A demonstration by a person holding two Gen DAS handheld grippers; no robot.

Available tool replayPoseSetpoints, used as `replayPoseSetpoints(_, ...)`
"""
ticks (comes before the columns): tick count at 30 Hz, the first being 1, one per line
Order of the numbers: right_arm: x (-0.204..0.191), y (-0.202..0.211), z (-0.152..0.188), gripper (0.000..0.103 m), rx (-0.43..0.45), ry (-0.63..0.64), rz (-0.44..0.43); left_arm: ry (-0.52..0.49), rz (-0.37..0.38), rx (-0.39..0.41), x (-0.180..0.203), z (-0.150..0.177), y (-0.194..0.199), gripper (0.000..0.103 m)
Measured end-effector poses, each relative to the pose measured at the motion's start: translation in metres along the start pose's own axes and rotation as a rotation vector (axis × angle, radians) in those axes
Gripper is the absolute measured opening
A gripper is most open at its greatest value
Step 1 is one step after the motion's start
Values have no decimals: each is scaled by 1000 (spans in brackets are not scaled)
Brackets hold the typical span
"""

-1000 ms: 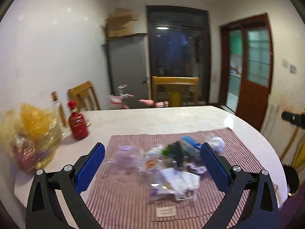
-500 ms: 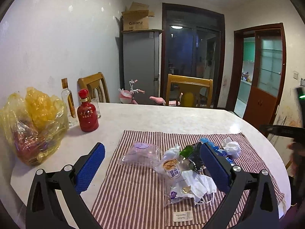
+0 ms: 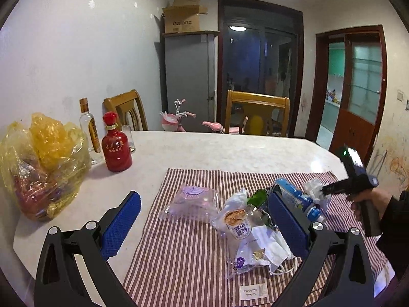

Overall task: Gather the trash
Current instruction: 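Return both tools to the table and grasp the white tissue with the right tool, then grasp the clear snack bag with the left tool while right holds the white tissue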

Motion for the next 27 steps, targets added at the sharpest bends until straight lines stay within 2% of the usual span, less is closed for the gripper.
replayPoseSetpoints(6,6,61,15,21,150,-13,-9,-13,60,-37,-2,10,-7,97)
replayPoseSetpoints(10,8,94,31,22,218,-19,-45,-13,75,-98,-4,19,-22,97)
replayPoseSetpoints(15,3,116,43,24,258,-16,-90,-69,167,-178,6,36,-40,97)
replayPoseSetpoints(18,1,122,48,25,270,-9,-107,-101,191,-245,11,53,-56,97)
replayPoseSetpoints(24,0,125,56,25,282,-11,-125,34,310,-361,21,74,-91,97)
replayPoseSetpoints(27,3,125,60,26,285,-23,-125,17,306,-385,35,82,-102,97)
Point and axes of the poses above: each gripper's, at about its wrist camera, not at the fingertips, and y roughly against the way its jaws point, x to its right, z to its underside, the point moved 1 cm from there along -y, roughly the way its jaws point, and after that the axes turned 4 degrees about -x, right-handed, at the moved point
